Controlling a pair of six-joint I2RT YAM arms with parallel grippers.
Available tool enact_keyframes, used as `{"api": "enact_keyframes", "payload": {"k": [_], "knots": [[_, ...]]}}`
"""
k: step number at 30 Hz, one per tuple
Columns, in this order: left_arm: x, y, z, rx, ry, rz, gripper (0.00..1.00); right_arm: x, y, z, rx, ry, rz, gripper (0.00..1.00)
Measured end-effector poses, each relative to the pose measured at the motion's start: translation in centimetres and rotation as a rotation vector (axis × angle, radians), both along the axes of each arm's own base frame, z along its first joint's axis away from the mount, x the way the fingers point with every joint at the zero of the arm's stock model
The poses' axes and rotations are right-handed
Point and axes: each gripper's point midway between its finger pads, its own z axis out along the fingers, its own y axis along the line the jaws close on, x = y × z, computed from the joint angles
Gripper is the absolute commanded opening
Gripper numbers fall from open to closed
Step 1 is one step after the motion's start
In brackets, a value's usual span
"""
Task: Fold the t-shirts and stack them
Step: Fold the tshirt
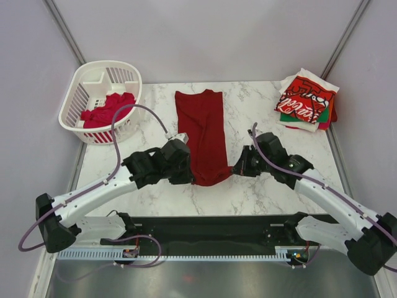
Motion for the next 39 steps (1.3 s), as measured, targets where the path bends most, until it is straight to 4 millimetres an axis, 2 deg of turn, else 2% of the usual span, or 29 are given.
{"api": "enact_keyframes", "payload": {"k": [4,9,18,28,33,39], "knots": [[2.6,1.0,-0.7,0.082,-0.005,0.042,0.02,2.8,0.5,0.4,-0.068,-0.022,0.003,0.0],[6.0,3.2,-1.5,0.164,0.005,0.101,0.02,6.7,0.2,0.7,-0.133,-0.048,-0.018,0.0],[11.8,4.7,-2.7,0.256,0.011,0.122,0.02,12.2,1.0,-1.1,-0.208,-0.031,-0.018,0.0],[17.9,5.5,-5.9,0.331,0.063,0.099,0.02,16.4,1.2,-4.3,-0.256,0.026,-0.032,0.0],[20.5,4.8,-6.6,0.324,0.063,0.068,0.02,17.7,0.6,-5.4,-0.272,0.047,-0.056,0.0],[22.5,4.5,-7.3,0.32,0.063,0.054,0.02,19.5,-0.1,-6.0,-0.278,0.052,-0.081,0.0]]}}
